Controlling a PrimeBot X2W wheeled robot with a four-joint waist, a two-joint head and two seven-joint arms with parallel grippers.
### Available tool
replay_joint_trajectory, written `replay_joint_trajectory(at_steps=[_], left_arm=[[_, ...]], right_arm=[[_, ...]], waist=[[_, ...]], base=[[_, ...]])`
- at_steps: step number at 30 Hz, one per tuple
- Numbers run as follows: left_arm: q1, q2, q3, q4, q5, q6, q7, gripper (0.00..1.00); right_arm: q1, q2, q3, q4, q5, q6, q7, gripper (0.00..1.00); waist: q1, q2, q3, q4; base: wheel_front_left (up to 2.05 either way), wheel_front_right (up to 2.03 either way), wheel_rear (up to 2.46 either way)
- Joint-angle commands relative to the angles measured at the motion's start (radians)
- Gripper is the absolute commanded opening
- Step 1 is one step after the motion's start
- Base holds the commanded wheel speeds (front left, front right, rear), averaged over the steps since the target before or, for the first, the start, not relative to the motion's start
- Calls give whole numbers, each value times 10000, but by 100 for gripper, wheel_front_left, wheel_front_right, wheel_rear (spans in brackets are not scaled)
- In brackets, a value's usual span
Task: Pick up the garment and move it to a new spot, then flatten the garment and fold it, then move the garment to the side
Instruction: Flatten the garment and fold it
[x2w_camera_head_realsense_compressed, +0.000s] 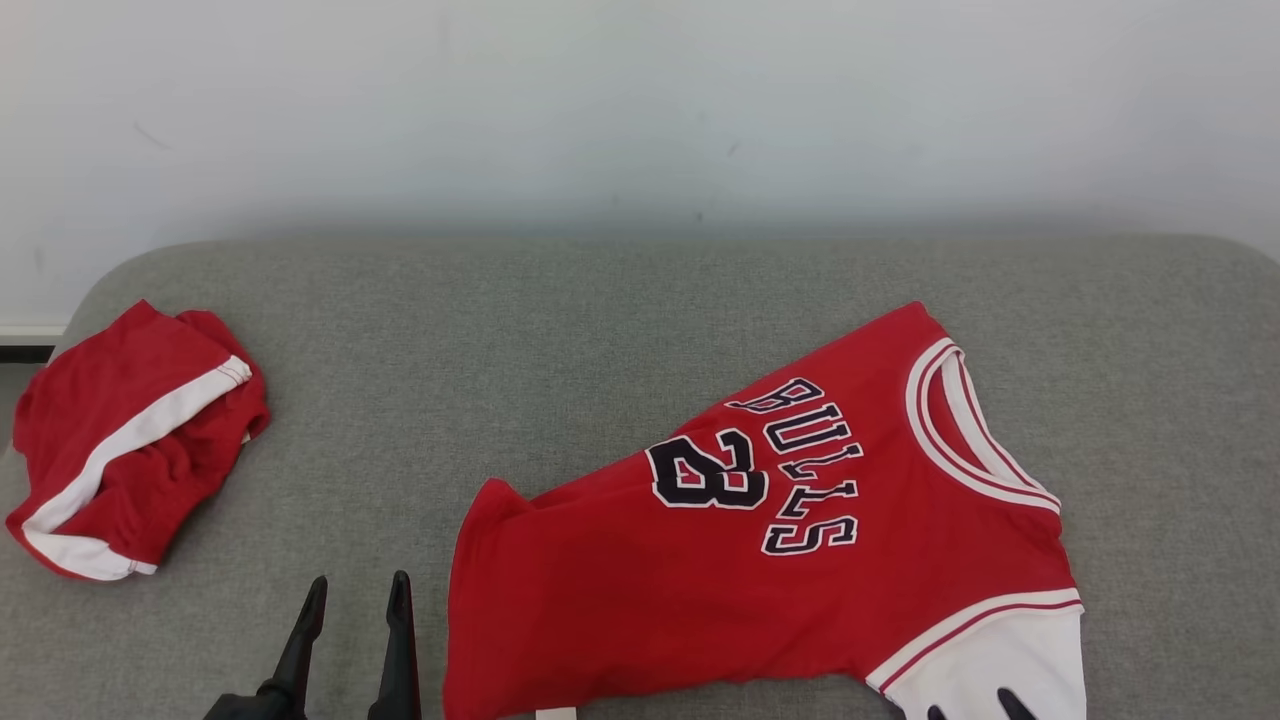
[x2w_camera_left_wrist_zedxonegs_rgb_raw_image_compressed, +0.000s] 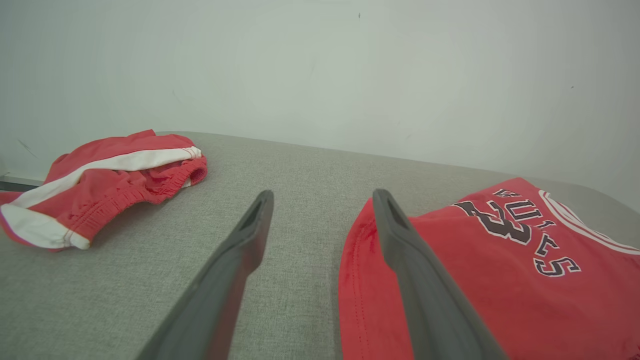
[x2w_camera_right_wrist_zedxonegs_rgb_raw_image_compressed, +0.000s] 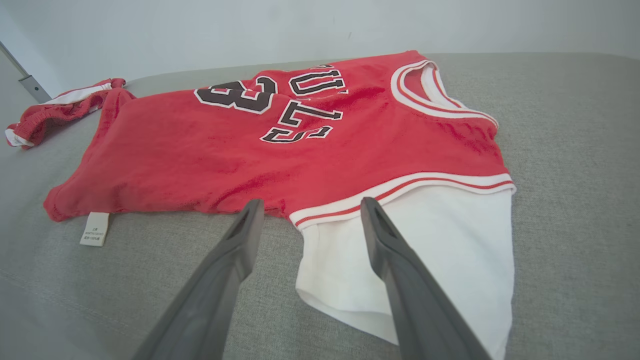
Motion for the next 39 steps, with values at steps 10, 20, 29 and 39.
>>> replay_joint_trajectory(at_steps=[10,20,29,39], left_arm=[[-207,-9,39,-5,174,-56,-33,100],[-441,-11,7,-12,220,-72,-33,100],[-921,-12,-252,-58,110,-88,-33,100],[-1546,-11,-615,-161,16,-21,-33,100]], right_arm=[[-1768,-591,-987,-65,-303,-23,466,100],[-4728,-1165,-866,1631,-438,-23,1033,100],[-7535,-1926,-629,4115,-363,-23,1332,100],[-9969,-2534,-349,7041,-40,-23,1626,100]], waist=[[0,0,97,77],[0,0,484,575],[0,0,1253,1126],[0,0,2347,1585]], base=[[0,0,0],[0,0,0],[0,0,0],[0,0,0]])
